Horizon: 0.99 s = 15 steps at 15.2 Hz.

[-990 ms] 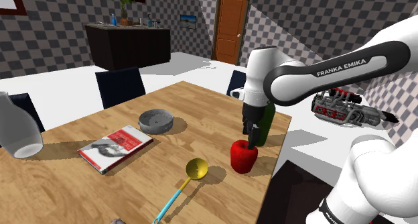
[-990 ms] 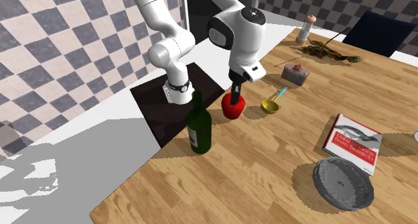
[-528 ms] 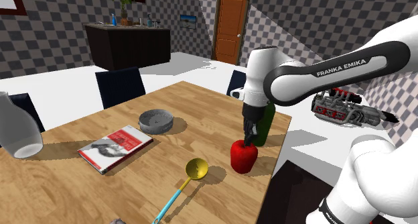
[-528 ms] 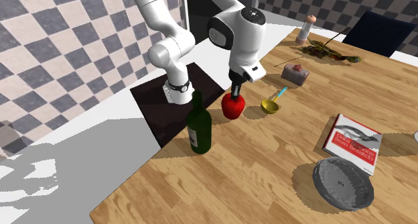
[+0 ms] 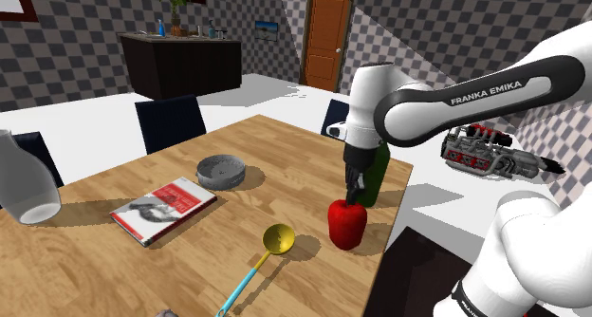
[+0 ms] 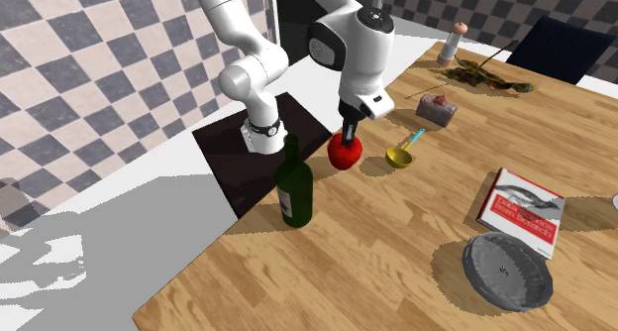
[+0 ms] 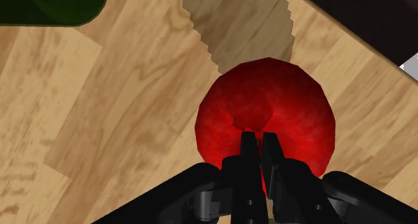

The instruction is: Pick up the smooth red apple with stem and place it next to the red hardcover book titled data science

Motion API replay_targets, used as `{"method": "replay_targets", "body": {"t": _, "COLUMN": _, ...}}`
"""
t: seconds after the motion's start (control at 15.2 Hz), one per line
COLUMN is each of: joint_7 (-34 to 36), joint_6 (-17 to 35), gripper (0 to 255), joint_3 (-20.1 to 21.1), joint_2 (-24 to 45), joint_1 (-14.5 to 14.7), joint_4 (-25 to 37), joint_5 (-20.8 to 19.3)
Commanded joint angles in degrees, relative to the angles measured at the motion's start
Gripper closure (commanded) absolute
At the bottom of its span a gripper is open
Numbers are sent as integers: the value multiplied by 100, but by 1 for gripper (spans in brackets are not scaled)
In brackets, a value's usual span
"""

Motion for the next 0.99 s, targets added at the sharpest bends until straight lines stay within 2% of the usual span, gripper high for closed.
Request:
{"method": "replay_targets", "body": {"t": 0.0, "joint_7": -4, "joint_6": -158, "gripper": 255, "joint_3": -6, "joint_2": -60, "joint_1": -5, "joint_4": 96, "joint_5": -6}}
{"method": "replay_targets", "body": {"t": 0.92, "joint_7": 17, "joint_6": -1327, "gripper": 255, "joint_3": -12, "joint_2": -339, "joint_1": -8, "joint_4": 987, "joint_5": -18}}
